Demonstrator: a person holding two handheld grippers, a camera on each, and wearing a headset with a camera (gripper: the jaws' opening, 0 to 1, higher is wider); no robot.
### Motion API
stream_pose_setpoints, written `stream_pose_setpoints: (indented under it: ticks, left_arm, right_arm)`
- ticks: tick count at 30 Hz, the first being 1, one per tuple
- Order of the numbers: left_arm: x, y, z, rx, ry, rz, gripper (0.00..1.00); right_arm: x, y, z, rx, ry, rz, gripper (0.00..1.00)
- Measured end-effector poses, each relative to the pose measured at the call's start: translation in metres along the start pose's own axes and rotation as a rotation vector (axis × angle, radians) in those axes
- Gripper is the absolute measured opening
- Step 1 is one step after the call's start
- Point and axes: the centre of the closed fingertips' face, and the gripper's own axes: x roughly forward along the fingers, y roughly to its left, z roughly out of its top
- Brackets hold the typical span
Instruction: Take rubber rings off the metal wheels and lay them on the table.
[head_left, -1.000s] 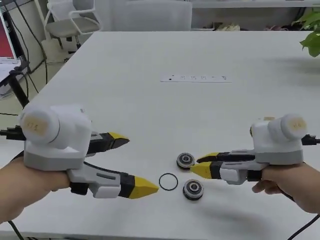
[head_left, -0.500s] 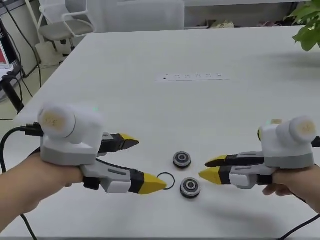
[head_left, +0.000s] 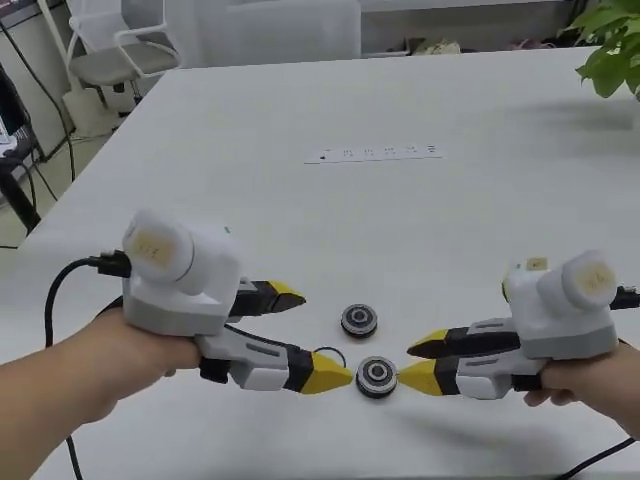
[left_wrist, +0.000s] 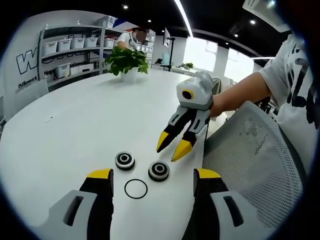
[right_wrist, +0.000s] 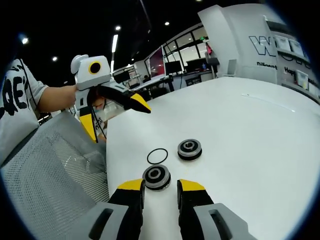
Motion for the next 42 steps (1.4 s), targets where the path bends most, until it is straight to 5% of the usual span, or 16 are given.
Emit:
stream_pose_setpoints:
  ticks: [18, 42]
  left_arm:
    - [0.034, -0.011, -0.012, -0.014, 0.037, -0.064, 0.45]
    - [0.069, -0.019, -0.027, -0.005, 0.085, -0.096, 0.21]
  right_arm:
    - [0.011, 0.005, -0.013, -0.097, 0.042, 0.022, 0.22]
    - [0.017, 0.006, -0.019, -0.111, 0.055, 0.029, 0.20]
